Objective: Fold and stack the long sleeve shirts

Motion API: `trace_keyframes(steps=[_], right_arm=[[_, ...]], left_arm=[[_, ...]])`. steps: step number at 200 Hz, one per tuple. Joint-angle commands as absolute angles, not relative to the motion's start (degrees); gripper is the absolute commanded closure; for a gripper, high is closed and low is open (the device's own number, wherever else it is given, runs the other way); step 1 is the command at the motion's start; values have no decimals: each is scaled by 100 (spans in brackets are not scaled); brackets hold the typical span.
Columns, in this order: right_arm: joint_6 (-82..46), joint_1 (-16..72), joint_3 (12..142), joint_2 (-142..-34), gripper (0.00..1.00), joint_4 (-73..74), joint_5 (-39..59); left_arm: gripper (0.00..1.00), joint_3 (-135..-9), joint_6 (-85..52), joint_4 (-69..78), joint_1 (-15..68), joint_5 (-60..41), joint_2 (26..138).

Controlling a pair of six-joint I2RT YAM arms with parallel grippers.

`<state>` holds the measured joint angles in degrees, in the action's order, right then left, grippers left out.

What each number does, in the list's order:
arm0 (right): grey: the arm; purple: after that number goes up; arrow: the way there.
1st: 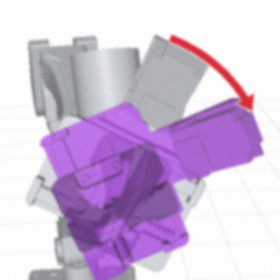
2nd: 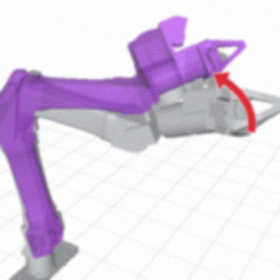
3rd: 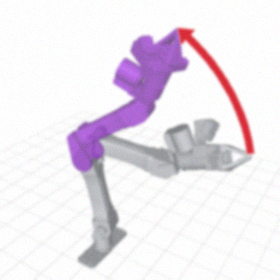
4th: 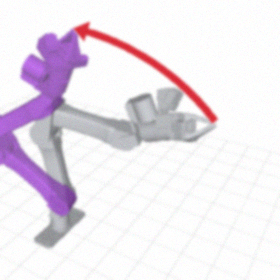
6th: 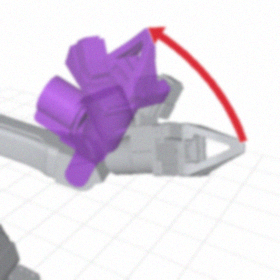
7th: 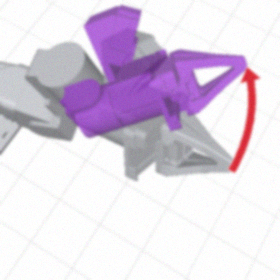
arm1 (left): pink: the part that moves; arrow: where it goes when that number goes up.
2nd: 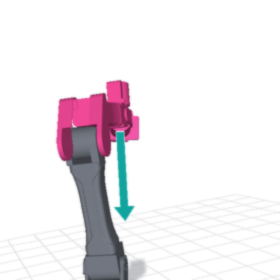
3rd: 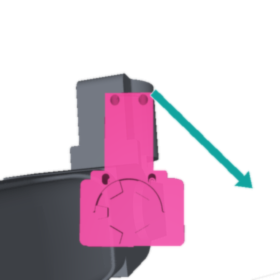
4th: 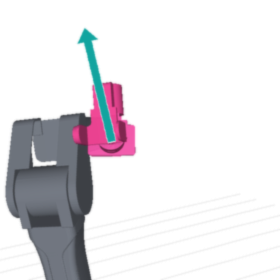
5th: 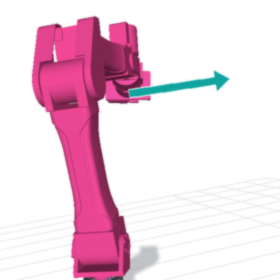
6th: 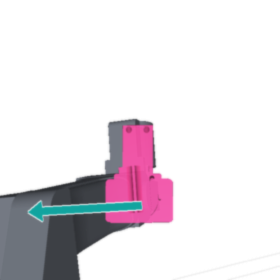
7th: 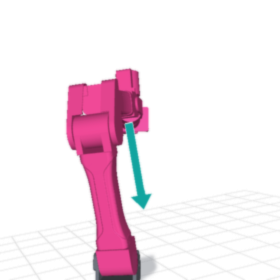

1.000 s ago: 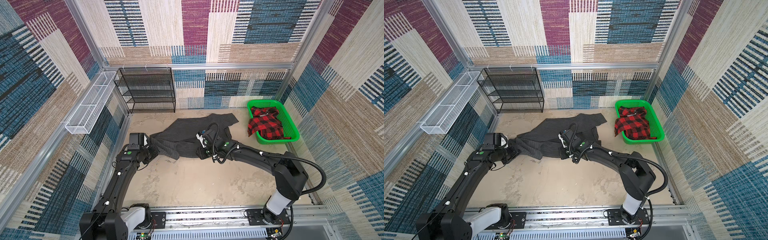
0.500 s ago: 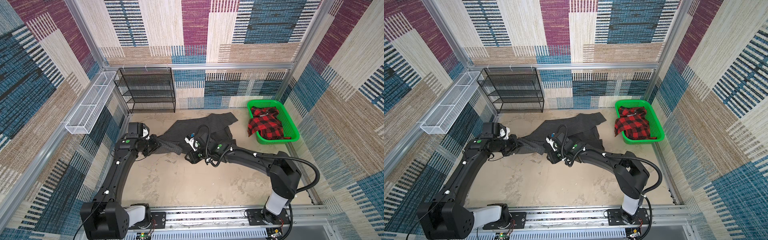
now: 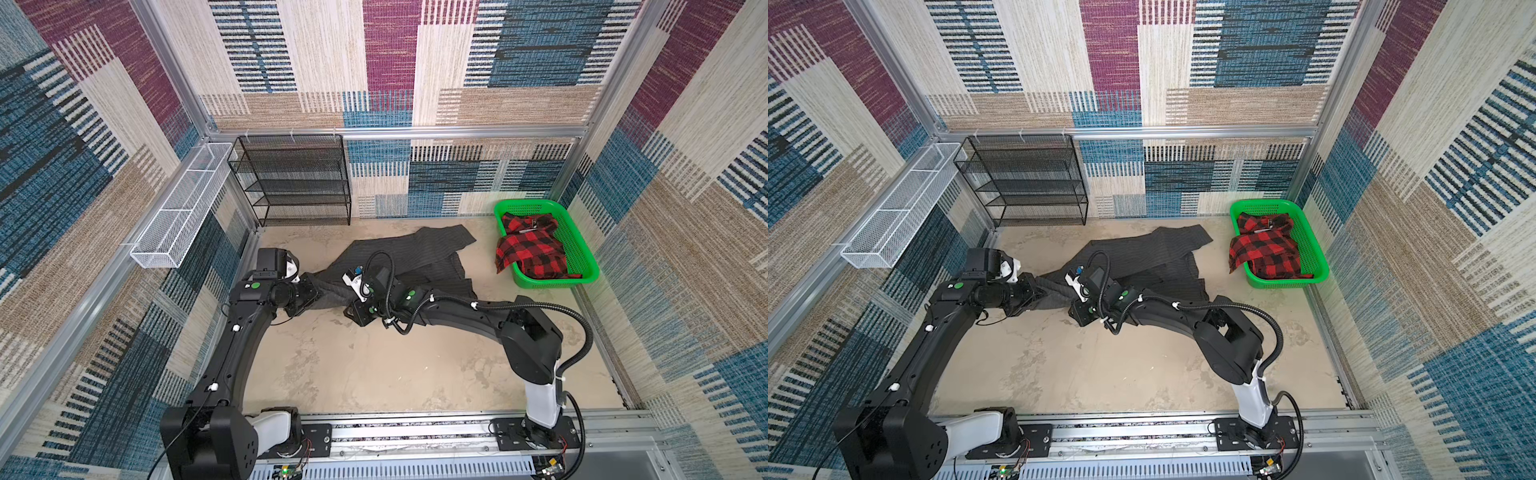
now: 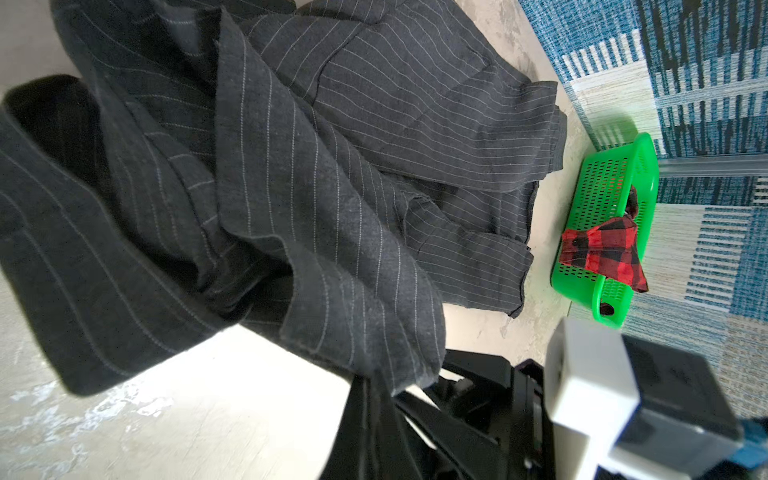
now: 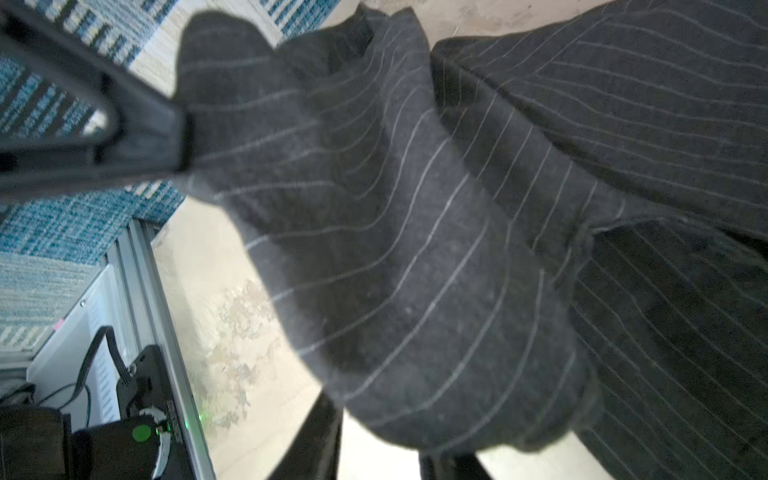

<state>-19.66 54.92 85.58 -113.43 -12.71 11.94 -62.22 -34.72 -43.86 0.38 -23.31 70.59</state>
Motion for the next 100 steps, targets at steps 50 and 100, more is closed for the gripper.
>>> trace_keyframes(steps=[50, 100], right_arm=[[-2118, 5501, 8599, -11248, 99, -1032, 1134], [-2068, 5501, 8569, -11103, 100, -1195, 1086]], left_arm=[[85, -6015, -3313, -4457, 29, -2268, 6959], [45, -5454, -3483, -5022, -351, -2135, 6269]])
